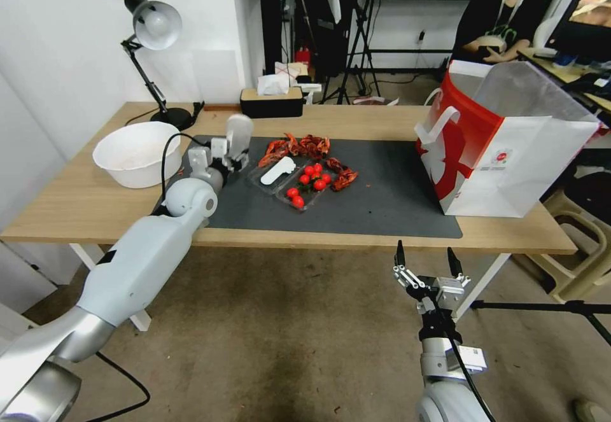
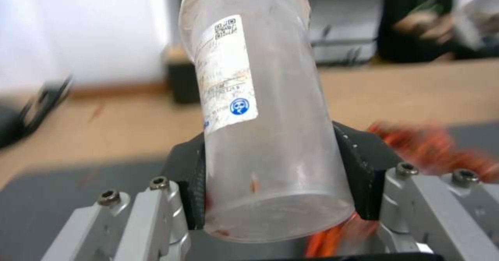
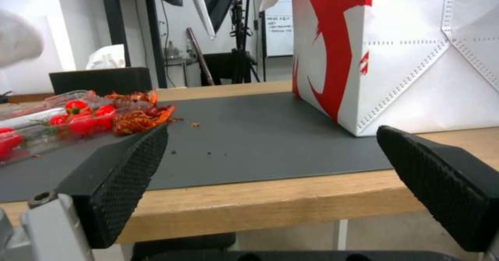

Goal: Pick up the trash from the table and place it into the takeout bag.

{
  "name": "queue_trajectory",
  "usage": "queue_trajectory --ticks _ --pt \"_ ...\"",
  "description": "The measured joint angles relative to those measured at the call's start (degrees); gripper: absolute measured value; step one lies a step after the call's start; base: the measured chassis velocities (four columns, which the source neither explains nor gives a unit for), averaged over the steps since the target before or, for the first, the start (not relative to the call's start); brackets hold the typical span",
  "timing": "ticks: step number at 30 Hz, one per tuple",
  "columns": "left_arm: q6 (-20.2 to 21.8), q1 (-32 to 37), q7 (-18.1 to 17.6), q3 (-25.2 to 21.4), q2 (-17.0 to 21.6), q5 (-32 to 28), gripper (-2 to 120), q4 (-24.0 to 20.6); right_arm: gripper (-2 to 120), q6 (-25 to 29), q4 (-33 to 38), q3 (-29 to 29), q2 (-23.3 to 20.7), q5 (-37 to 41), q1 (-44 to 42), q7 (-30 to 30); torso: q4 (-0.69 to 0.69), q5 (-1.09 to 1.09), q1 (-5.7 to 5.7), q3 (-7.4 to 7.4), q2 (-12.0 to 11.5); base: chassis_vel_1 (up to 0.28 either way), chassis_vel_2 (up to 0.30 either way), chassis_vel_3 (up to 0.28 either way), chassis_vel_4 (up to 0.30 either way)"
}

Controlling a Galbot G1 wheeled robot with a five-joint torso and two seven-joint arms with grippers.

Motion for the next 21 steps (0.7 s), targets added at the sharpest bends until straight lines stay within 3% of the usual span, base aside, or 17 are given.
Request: queue_trajectory --ticks 6,12,15,21 --pt "-2.78 -6.95 3.69 5.79 -0.25 -3.54 50 -3.35 100 0.09 0.3 0.19 0.13 -0.08 -0.32 0.0 0.0 0.0 0.0 0.0 0.0 0.0 0.0 0.0 0.0" --pt "-2.6 -14.02 4.45 11.54 -2.06 -6.0 50 -5.55 100 0.22 0.38 0.67 0.1 -0.08 -0.54 0.0 0.0 0.01 0.0 0.0 0.0 0.0 0.0 0.0 0.0" --pt "-1.65 -20.83 4.41 16.76 -4.91 -8.53 50 -6.0 100 0.27 0.55 0.91 0.3 -0.08 -0.55 0.02 -0.01 0.02 0.0 0.0 0.0 0.0 0.0 0.0 0.0" --pt "-1.05 -28.01 4.23 23.05 -9.79 -11.3 50 -4.79 100 0.29 0.63 1.16 0.57 -0.08 -0.62 0.03 -0.02 0.02 0.0 0.0 0.0 0.0 0.0 0.0 0.0"
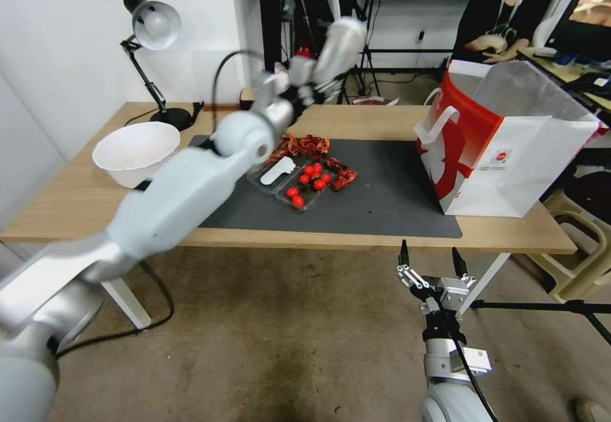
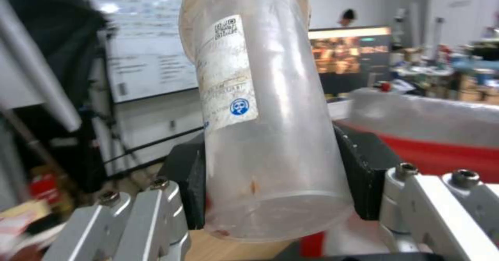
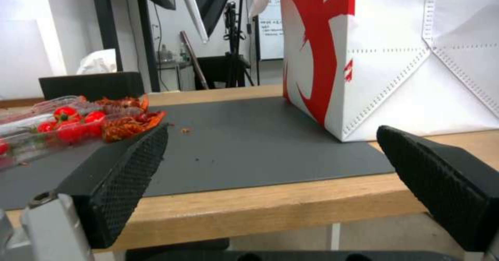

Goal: Pick up the trash from the table and place it into the takeout bag.

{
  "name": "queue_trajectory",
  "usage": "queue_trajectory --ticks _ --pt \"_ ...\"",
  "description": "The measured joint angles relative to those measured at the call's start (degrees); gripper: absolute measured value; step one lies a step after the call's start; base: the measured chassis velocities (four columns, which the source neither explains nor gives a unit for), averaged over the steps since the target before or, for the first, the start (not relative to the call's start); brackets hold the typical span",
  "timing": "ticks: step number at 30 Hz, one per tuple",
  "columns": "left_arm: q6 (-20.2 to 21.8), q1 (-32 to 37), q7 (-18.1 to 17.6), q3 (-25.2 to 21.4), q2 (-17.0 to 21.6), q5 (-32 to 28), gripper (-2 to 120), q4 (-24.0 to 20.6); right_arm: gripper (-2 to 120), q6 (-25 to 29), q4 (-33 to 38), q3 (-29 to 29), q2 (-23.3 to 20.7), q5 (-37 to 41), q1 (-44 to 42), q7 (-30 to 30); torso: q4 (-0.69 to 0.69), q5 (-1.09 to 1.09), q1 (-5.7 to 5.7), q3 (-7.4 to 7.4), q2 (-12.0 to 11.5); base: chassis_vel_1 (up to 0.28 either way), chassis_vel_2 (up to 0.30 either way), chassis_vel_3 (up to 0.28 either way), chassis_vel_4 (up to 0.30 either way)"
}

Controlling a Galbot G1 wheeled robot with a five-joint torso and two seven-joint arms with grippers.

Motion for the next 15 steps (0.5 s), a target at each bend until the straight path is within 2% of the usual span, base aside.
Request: queue_trajectory --ticks 3,4,6,7,10,11,14,15 --pt "0.04 -3.23 -0.01 3.31 -4.45 -0.78 50 2.23 100 0.05 0.01 0.24 0.27 0.0 -0.04 0.02 0.01 -0.01 0.0 0.0 0.0 0.0 0.0 0.0 0.0" --pt "0.04 -3.23 -0.01 3.31 -4.45 -0.78 50 2.23 100 0.05 0.01 0.24 0.27 0.0 -0.04 0.02 0.01 -0.01 0.0 0.0 0.0 0.0 0.0 0.0 0.0" --pt "0.02 -4.99 0.0 4.81 -7.99 -0.82 50 4.51 100 0.08 0.01 0.3 0.45 0.0 -0.06 0.02 0.03 -0.01 0.0 0.0 0.0 0.0 0.0 0.0 0.0" --pt "0.02 -4.99 0.0 4.81 -7.99 -0.82 50 4.51 100 0.08 0.01 0.3 0.45 0.0 -0.06 0.02 0.03 -0.01 0.0 0.0 0.0 0.0 0.0 0.0 0.0" --pt "0.0 -6.7 0.01 6.19 -13.17 -0.87 50 8.14 100 0.12 0.03 0.44 0.7 0.0 -0.08 0.02 0.01 0.0 0.0 0.0 0.0 0.0 0.0 0.0 0.0" --pt "0.0 -6.7 0.01 6.19 -13.17 -0.87 50 8.14 100 0.12 0.03 0.44 0.7 0.0 -0.08 0.02 0.01 0.0 0.0 0.0 0.0 0.0 0.0 0.0 0.0" --pt "-0.13 -7.75 0.02 7.24 -17.41 -0.88 50 11.96 100 0.15 0.16 0.79 0.83 0.0 -0.23 0.02 0.02 -0.01 0.0 0.0 0.0 0.0 0.0 0.0 0.0" --pt "-0.13 -7.75 0.02 7.24 -17.41 -0.88 50 11.96 100 0.15 0.16 0.79 0.83 0.0 -0.23 0.02 0.02 -0.01 0.0 0.0 0.0 0.0 0.0 0.0 0.0"
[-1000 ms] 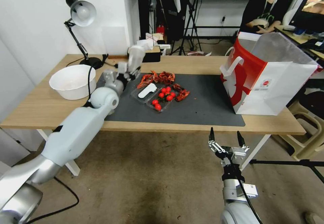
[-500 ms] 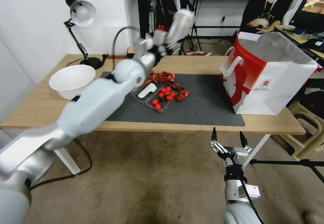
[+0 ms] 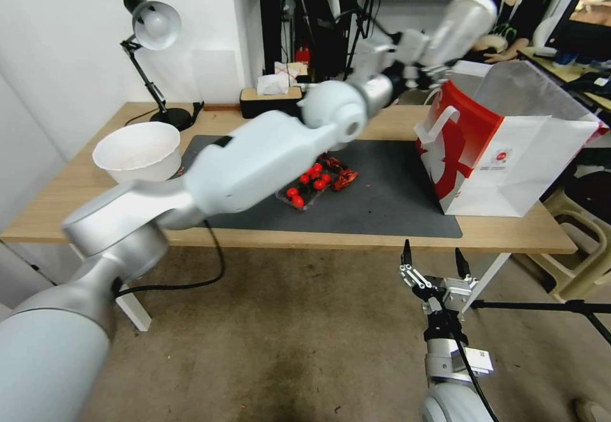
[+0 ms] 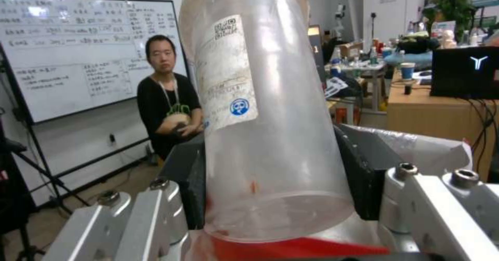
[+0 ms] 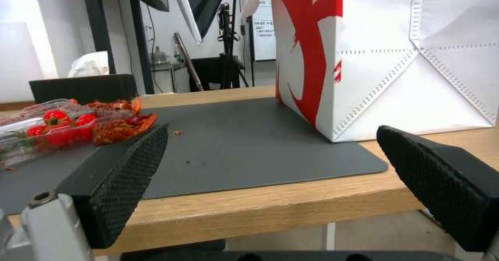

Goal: Pick up the trash from the table and place it into the takeout bag.

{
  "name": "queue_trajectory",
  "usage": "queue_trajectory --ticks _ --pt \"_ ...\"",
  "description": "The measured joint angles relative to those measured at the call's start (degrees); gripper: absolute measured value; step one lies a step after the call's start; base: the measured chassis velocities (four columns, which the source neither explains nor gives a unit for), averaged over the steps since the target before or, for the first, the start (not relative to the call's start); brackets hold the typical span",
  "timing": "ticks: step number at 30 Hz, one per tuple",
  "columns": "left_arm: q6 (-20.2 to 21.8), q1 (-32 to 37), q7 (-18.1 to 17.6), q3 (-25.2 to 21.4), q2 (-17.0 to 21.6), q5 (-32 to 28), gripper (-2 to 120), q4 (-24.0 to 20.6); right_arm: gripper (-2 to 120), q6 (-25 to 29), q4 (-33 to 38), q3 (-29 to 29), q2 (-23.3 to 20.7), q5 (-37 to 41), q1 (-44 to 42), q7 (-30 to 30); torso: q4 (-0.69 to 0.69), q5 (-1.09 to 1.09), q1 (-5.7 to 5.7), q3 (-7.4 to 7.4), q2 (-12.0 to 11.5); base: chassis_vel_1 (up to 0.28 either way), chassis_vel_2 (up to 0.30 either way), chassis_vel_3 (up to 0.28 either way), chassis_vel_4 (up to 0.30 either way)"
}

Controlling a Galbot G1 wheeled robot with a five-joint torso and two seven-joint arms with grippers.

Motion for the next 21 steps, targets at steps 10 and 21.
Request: queue_trajectory --ticks 10,21 --pt "-0.45 -0.84 0.41 3.5 -6.32 -0.31 50 6.15 100 0.1 0.15 0.49 0.23 0.13 -0.02 0.11 0.0 -0.01 0.0 0.0 0.0 0.0 0.0 0.0 0.0" --pt "-1.09 0.78 0.46 4.81 -6.32 -0.03 52 4.86 100 0.13 -0.03 0.59 0.21 0.22 0.21 0.26 0.0 -0.01 0.0 0.0 0.0 0.0 0.0 0.0 0.0"
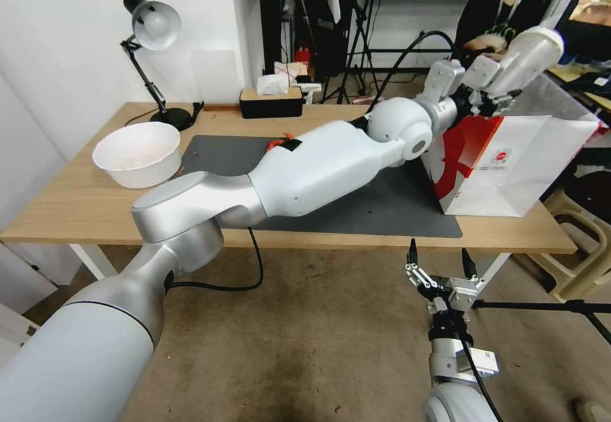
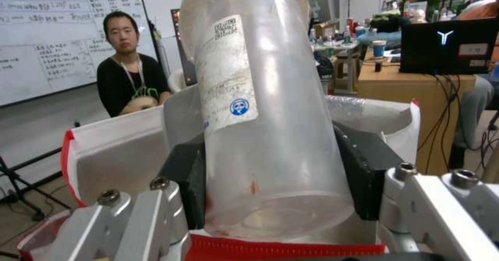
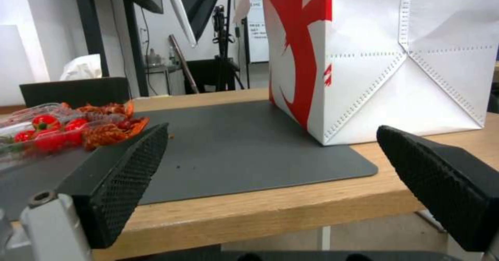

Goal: Pick up the trash from the table and place it into the takeout bag.

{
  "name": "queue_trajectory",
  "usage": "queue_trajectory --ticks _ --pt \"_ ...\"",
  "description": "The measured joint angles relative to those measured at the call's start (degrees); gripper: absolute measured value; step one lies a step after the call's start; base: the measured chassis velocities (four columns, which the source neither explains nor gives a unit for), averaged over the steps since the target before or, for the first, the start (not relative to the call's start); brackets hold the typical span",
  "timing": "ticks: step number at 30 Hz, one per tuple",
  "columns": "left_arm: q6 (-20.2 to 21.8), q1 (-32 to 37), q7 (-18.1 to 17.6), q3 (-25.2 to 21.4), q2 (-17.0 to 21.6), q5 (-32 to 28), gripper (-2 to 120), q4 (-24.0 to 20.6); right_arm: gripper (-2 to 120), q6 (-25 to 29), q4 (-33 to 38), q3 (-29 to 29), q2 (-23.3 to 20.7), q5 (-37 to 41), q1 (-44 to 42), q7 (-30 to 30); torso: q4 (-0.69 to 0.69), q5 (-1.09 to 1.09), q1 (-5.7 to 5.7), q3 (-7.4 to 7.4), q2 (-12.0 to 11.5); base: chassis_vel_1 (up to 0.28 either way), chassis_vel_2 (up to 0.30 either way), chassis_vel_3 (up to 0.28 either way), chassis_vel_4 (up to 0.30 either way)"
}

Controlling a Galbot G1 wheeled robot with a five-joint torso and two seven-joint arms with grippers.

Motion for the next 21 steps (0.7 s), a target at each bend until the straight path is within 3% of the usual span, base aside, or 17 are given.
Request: queue_trajectory --ticks 10,12,21 --pt "-0.04 0.21 -0.34 -0.58 0.09 0.14 78 0.31 100 0.01 -0.22 -0.06 -0.04 0.02 0.06 0.02 0.0 0.0 0.0 0.0 0.0 0.0 0.0 0.0 0.0" --pt "-0.04 0.23 -0.35 -0.62 0.1 0.16 92 0.35 100 0.01 -0.23 -0.07 -0.04 0.03 0.06 0.02 0.0 0.0 0.0 0.0 0.0 0.0 0.0 0.0 0.0" --pt "-0.04 0.37 -0.43 -0.91 0.14 0.22 100 0.5 100 0.01 -0.25 -0.12 -0.03 0.03 0.11 0.02 0.0 0.0 0.0 0.0 0.0 0.0 0.0 0.0 0.0"
